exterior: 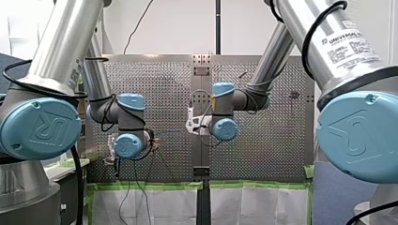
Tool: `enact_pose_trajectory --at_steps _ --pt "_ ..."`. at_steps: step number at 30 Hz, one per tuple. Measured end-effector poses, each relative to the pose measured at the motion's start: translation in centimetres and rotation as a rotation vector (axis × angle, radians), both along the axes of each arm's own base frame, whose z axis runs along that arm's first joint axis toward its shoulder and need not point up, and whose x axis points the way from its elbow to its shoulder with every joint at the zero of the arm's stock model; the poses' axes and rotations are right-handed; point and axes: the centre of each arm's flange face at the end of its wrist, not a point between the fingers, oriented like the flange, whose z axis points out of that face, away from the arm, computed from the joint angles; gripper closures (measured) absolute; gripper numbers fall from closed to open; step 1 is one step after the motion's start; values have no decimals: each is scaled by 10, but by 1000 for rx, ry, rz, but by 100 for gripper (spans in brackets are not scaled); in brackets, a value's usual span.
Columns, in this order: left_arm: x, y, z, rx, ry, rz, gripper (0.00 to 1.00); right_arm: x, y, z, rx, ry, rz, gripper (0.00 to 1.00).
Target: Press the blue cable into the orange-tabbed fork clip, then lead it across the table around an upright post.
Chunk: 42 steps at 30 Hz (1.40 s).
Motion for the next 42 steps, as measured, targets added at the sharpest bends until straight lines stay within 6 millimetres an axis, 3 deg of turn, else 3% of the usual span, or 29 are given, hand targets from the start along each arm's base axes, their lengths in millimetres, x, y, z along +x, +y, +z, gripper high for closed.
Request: enact_pose_trajectory --at_steps 7,28,37,42 --pt "24 1 -8 -33 -34 12 100 5 -2 -29 5 -9 9 100" --pt "70 37 -60 14 -11 14 100 42 -44 -88 35 -49 4 100" --pt "114 51 -76 -3 -58 18 100 56 -50 -128 90 10 26 100" --pt "121 67 -96 37 -2 56 100 53 -50 -157 129 55 34 100"
